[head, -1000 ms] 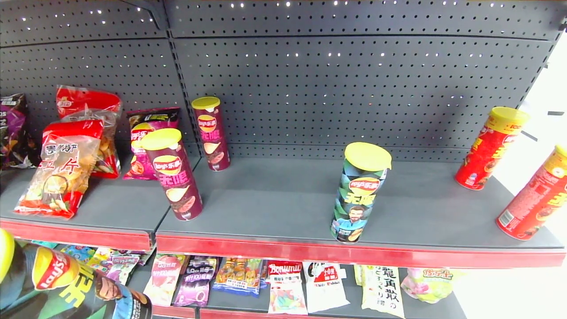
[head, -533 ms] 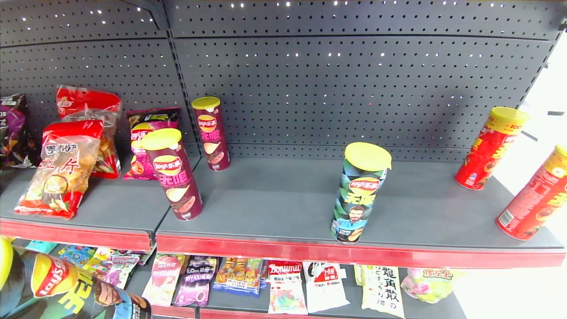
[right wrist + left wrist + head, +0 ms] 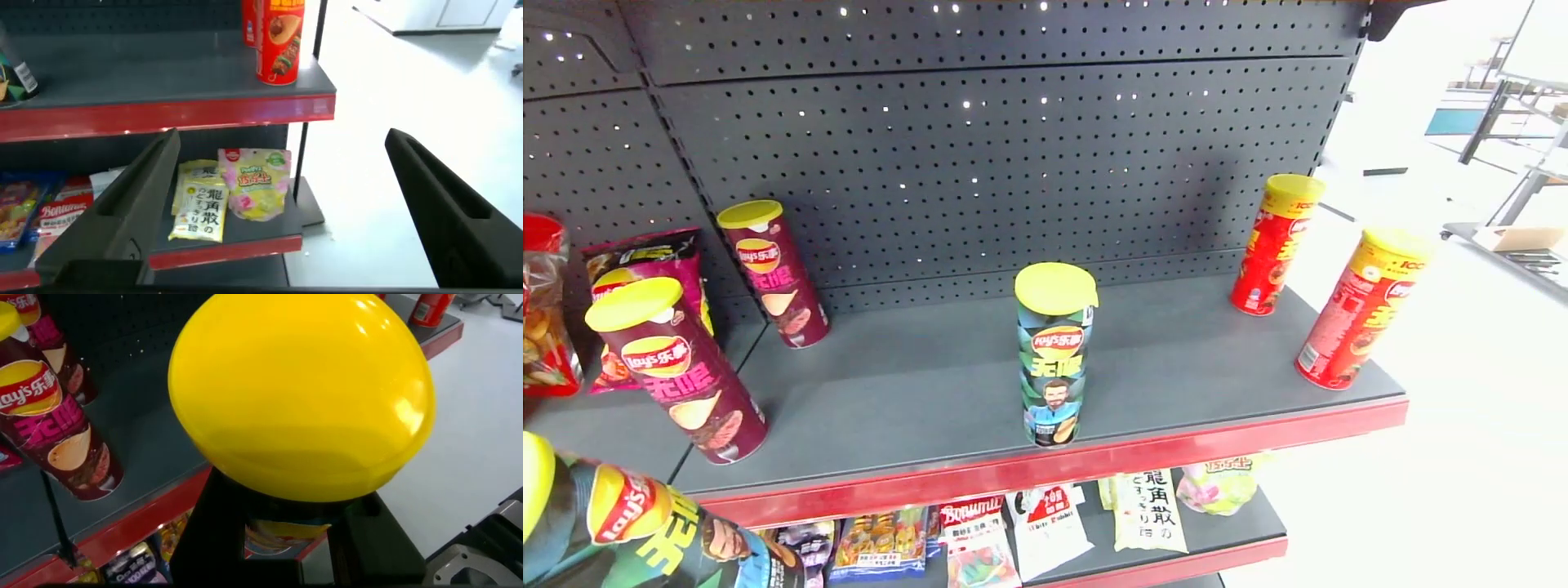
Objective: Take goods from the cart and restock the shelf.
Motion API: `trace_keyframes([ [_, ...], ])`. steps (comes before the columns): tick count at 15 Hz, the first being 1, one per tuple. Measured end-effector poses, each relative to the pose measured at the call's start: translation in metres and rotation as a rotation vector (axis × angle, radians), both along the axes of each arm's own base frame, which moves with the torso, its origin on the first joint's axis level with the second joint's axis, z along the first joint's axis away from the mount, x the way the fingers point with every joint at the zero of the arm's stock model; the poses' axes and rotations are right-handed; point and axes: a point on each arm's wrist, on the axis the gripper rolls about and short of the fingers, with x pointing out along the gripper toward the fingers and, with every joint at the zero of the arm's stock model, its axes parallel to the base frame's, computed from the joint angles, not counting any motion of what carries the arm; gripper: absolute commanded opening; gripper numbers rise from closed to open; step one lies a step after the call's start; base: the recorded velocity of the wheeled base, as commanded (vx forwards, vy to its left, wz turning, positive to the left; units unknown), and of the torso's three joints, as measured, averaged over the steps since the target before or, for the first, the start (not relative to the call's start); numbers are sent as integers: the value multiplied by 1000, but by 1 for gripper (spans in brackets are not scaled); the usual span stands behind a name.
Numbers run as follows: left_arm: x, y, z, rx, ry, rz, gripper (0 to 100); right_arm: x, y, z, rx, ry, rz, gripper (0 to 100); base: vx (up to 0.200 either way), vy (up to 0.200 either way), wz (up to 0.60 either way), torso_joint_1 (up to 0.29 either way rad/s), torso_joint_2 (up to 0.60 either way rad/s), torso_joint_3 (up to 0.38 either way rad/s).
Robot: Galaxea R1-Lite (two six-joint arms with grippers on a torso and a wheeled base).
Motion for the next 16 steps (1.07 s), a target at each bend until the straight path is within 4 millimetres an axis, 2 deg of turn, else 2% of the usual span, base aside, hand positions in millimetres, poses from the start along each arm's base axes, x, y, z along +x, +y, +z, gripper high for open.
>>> trace_keyframes([
  [3, 7, -1, 2, 3, 16, 0, 0, 0, 0, -6, 43, 60, 6, 100, 0, 0, 0, 0, 0, 0],
  [7, 37, -4, 11, 6, 31, -6, 0, 0, 1, -6, 44, 59, 21, 100, 0, 0, 0, 0, 0, 0],
  [12, 87, -13, 11, 10, 74, -56, 0, 0, 1, -7, 44, 59, 22, 100, 0, 0, 0, 0, 0, 0],
  [16, 135, -29, 15, 13, 51, -100, 0, 0, 1, -7, 44, 59, 21, 100, 0, 0, 0, 0, 0, 0],
])
